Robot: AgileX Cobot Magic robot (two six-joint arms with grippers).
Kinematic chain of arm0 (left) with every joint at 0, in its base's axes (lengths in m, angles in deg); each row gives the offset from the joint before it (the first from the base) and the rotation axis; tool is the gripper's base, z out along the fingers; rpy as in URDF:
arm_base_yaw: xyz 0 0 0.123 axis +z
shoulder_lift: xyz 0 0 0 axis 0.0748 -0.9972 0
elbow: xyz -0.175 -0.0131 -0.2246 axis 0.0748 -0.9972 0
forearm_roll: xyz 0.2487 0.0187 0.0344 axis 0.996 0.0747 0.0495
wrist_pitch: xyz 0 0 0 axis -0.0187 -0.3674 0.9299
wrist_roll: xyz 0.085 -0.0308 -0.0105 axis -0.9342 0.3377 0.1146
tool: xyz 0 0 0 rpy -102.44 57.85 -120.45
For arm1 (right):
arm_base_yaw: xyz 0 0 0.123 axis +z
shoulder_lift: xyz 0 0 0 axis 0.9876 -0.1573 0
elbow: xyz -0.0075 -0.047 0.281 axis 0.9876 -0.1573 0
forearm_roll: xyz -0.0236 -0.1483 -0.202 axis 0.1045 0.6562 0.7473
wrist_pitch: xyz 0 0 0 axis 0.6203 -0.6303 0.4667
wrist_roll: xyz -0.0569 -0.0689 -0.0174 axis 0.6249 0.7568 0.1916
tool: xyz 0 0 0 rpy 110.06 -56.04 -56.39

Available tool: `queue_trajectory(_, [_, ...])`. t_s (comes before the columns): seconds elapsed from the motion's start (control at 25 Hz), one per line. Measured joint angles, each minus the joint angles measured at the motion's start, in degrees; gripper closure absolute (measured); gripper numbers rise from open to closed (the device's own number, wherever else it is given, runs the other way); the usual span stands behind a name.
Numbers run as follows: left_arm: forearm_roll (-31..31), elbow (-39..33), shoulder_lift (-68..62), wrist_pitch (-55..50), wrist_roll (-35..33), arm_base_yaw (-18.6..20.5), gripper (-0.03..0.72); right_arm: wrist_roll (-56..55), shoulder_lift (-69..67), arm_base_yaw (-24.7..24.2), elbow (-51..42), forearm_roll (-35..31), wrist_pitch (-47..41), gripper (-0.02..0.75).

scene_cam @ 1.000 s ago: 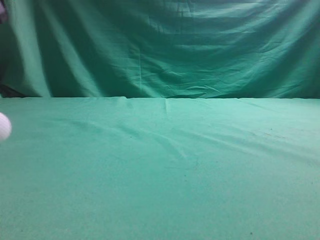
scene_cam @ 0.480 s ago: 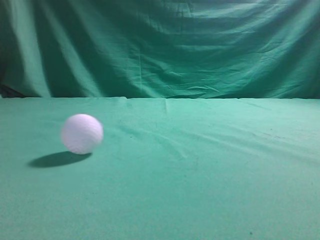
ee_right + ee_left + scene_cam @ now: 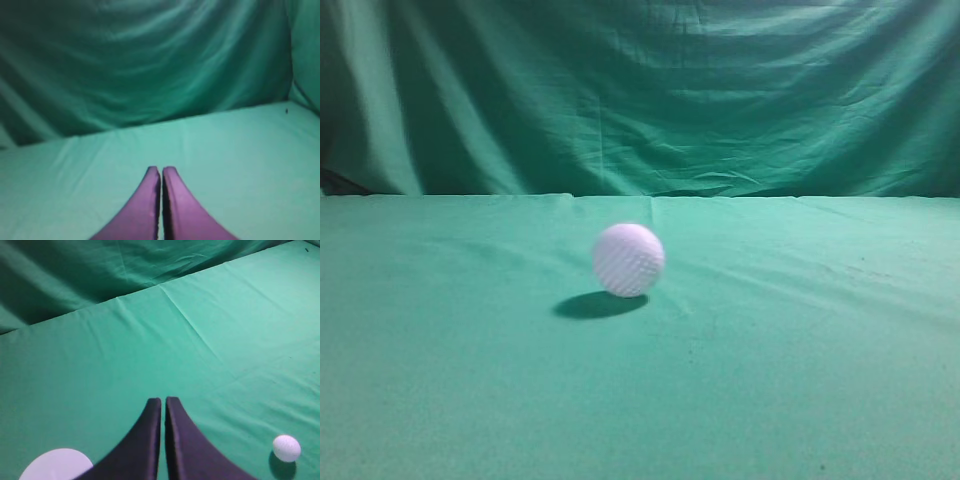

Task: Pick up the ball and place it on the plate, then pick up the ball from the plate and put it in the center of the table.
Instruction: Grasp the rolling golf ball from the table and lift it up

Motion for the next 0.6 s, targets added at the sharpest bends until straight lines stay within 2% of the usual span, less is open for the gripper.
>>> queue_trajectory(0.2, [0.0,-13.1,12.0,5.1,-0.1,0.0,0.688,-0.2,0.0,0.0,0.0,-0.7,11.5,0.738])
queue_trajectory(0.28, [0.0,-16.8,16.1,6.5,-0.1,0.0,0.688,0.1,0.0,0.0,0.8,-0.8,10.8,0.738])
queue_trajectory(0.4, [0.0,-21.5,21.0,7.9,-0.2,0.0,0.688,3.7,-0.6,0.0,6.1,-0.8,4.4,0.738])
queue_trajectory(0.6, [0.0,-26.0,24.3,8.3,-0.2,0.0,0.688,6.9,-10.6,0.0,17.0,-0.8,-15.0,0.738])
